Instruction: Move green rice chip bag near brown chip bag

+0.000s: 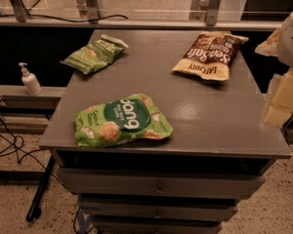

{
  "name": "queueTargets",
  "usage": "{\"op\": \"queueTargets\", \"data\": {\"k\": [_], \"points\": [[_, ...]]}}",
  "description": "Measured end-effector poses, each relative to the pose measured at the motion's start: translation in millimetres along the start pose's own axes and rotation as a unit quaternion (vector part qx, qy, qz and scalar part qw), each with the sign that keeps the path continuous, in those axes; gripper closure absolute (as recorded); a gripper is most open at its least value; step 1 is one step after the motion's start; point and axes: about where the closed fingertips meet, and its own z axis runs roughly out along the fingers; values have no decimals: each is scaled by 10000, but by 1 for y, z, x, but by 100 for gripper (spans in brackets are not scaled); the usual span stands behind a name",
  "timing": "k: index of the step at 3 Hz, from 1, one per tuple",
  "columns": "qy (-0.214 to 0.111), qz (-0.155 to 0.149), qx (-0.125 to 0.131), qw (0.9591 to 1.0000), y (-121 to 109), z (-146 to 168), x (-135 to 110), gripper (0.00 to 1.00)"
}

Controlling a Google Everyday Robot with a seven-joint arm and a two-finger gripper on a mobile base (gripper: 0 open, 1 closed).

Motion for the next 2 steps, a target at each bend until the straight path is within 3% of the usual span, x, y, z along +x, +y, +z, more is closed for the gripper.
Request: {"op": "queueTargets", "data": {"k": [1, 2], "points": [[-33, -3, 34, 10000, 0, -1, -2, 0], [-337, 54, -96, 9994, 19, 13, -20, 0]]}}
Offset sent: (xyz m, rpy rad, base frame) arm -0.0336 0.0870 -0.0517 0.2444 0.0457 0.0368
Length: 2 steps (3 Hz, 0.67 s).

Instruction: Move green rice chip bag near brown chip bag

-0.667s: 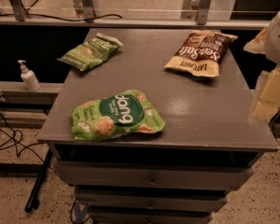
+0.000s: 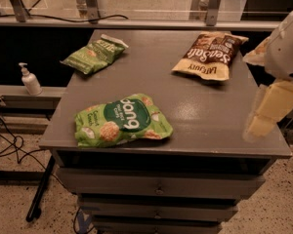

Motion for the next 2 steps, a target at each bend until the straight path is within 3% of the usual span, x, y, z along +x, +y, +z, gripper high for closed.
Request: {"op": "queueTargets", "data": {"k": [1, 2], "points": [[-776, -23, -255, 9967, 38, 32, -41, 0], [-1594, -62, -413, 9863, 64, 64, -75, 0]]}}
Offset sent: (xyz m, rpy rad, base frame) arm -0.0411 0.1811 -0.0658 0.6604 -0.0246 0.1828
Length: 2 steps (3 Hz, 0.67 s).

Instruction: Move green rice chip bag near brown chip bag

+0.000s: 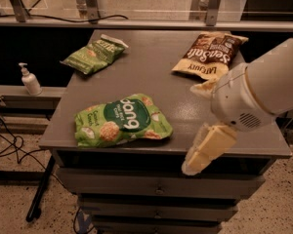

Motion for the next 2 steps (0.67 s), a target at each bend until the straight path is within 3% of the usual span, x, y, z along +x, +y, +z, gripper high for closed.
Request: {"op": "queueTargets", "data": {"k": [1, 2], "points": [[-383, 70, -28, 9992, 4, 2, -20, 0], [-419, 80, 17, 9991, 3, 2, -21, 0]]}}
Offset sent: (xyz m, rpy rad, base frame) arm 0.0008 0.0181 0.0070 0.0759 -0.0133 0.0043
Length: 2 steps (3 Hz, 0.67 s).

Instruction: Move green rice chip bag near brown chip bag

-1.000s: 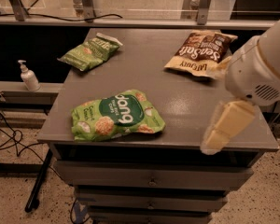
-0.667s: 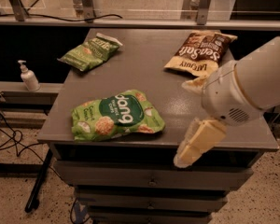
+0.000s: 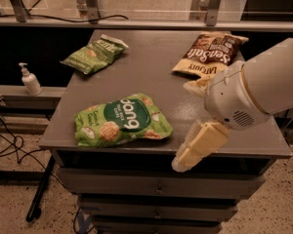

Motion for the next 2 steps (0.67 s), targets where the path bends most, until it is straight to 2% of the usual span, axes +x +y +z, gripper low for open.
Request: {"op": "queueTargets", "data": {"k": [1, 2], "points": [[-218, 33, 157, 9996, -7, 15, -7, 0], [-736, 45, 288, 9969, -14, 62, -29, 0]]}}
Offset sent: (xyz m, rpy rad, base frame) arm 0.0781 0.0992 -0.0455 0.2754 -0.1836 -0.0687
